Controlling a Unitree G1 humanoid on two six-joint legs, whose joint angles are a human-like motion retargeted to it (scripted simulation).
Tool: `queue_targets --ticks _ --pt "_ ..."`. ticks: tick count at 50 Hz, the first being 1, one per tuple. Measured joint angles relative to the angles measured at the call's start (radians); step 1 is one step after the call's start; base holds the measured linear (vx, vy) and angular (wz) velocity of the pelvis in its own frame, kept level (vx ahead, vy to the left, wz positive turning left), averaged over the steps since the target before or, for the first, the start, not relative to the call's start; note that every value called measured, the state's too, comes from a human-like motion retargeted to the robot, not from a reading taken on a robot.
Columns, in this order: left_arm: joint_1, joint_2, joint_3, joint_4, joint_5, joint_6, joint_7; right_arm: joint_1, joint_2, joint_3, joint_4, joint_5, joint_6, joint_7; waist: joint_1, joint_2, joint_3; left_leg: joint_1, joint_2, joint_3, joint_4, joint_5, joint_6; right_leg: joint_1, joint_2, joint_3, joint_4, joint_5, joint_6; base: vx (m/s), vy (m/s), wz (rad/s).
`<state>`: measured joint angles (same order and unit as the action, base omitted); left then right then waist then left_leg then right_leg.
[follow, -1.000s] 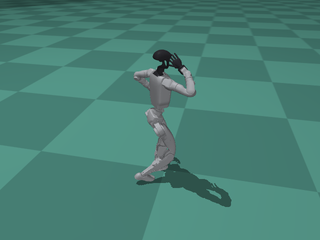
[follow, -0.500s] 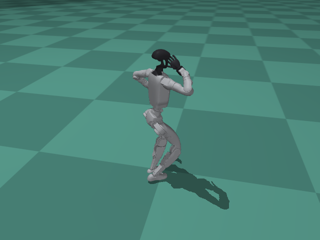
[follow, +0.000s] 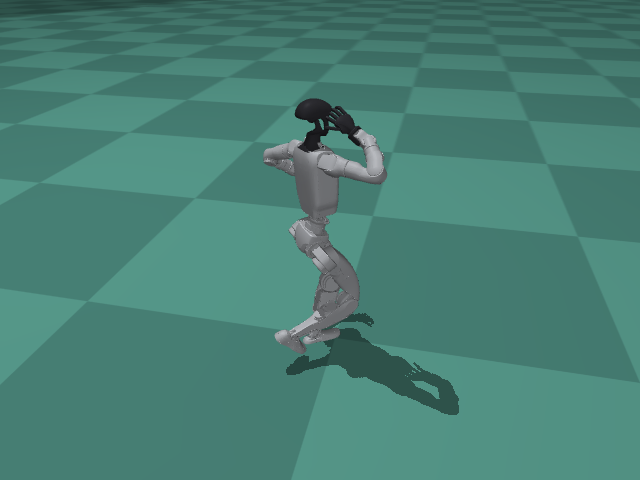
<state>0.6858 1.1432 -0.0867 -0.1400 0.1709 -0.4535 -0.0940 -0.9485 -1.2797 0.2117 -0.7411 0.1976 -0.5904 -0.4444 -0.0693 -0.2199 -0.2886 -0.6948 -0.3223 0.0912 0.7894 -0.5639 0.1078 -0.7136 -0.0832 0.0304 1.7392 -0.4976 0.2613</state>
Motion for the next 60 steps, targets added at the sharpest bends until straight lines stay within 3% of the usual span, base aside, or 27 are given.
queue_targets --ticks 10,14,18,25,28,32,35,38,42,48,55,60 --pt "0.033 -0.014 0.033 0.046 0.041 -0.013 0.051 -0.104 0.026 0.054 -0.045 -0.01 -0.021 -0.028 0.006 -0.068 0.013 -0.039 -0.045 -0.041 -0.055 0.133 -0.072 0.121 0.083 0.033 -0.12 -0.056 0.001 -0.22 -0.07 0.53" --pt "0.018 -0.019 0.031 0.048 0.049 -0.012 0.088 -0.068 0.024 0.055 -0.019 -0.056 -0.008 -0.067 0.007 -0.078 0.038 -0.083 -0.074 -0.062 -0.073 0.207 -0.118 0.154 0.096 0.077 -0.228 -0.148 -0.007 -0.37 0.03 0.85" --pt "0.002 -0.029 0.022 0.047 0.036 -0.011 0.118 -0.004 0.029 0.044 -0.005 -0.114 0.005 -0.109 0.017 -0.069 0.082 -0.133 -0.065 -0.056 -0.063 0.254 -0.159 0.164 0.105 0.08 -0.342 -0.294 -0.083 -0.44 0.02 0.81" --pt "-0.013 -0.076 0.007 0.048 0.026 -0.01 0.11 0.208 0.133 -0.037 -0.017 -0.156 0.036 -0.096 0.03 -0.009 0.133 -0.221 0.096 0.054 -0.009 0.263 -0.15 0.087 0.12 0.008 -0.524 -0.323 -0.182 -0.45 0.01 0.77" --pt "-0.003 -0.106 -0.004 0.04 0.041 -0.003 0.096 0.306 0.205 -0.063 -0.018 -0.152 0.051 -0.063 0.03 0.006 0.154 -0.254 0.151 0.1 0.096 0.207 -0.139 0.047 0.094 -0.031 -0.539 -0.317 -0.192 -0.39 -0.01 0.71" --pt "0.019 -0.132 0.003 0.035 0.069 0.013 0.073 0.425 0.312 -0.112 -0.019 -0.147 0.085 -0.01 0.06 0.045 0.183 -0.231 0.302 0.144 0.335 0.079 -0.093 0.016 0.119 -0.083 -0.585 -0.274 -0.197 -0.32 -0.02 0.25" --pt "0.038 -0.15 0.011 0.035 0.1 0.029 0.057 0.487 0.371 -0.136 -0.02 -0.149 0.114 0.023 0.088 0.084 0.193 -0.161 0.449 0.167 0.566 -0.008 -0.055 -0.014 0.162 -0.117 -0.611 -0.232 -0.207 -0.28 -0.04 -0.08" --pt "0.046 -0.157 0.023 0.041 0.126 0.042 0.038 0.512 0.405 -0.154 -0.025 -0.165 0.147 0.045 0.133 0.151 0.189 -0.027 0.609 0.156 0.727 -0.055 -0.058 -0.002 0.255 -0.152 -0.725 -0.154 -0.224 -0.25 -0.04 -0.39" --pt "0.031 -0.189 -0.001 0.068 0.134 0.044 0.032 0.519 0.417 -0.137 -0.015 -0.189 0.154 0.05 0.14 0.228 0.161 0.174 0.691 0.16 0.739 -0.065 -0.102 -0.012 0.308 -0.196 -0.823 -0.074 -0.229 -0.27 -0.02 0.02" --pt "-0.071 -0.266 -0.048 0.136 0.084 0.037 0.048 0.503 0.471 -0.071 0.078 -0.218 0.146 0.069 0.1 0.286 0.14 0.385 0.61 0.196 0.426 -0.195 -0.137 -0.054 0.261 -0.24 -0.866 -0.012 -0.201 -0.32 0.05 0.48" --pt "-0.295 -0.374 -0.048 0.225 -0.042 0.053 0.09 0.479 0.609 0.133 0.489 -0.25 0.183 0.211 0.007 0.149 0.115 0.42 0.293 0.255 -0.063 -0.222 -0.041 -0.222 0.003 -0.148 -0.774 0.052 -0.111 -0.43 0.15 0.96" --pt "-0.458 -0.404 -0.02 0.27 -0.152 0.088 0.124 0.444 0.706 0.321 0.98 -0.339 0.271 0.361 -0.019 0.101 0.146 0.45 0.188 0.24 -0.245 -0.168 -0.013 -0.299 -0.054 -0.056 -0.705 0.124 -0.056 -0.4 0.21 0.47"
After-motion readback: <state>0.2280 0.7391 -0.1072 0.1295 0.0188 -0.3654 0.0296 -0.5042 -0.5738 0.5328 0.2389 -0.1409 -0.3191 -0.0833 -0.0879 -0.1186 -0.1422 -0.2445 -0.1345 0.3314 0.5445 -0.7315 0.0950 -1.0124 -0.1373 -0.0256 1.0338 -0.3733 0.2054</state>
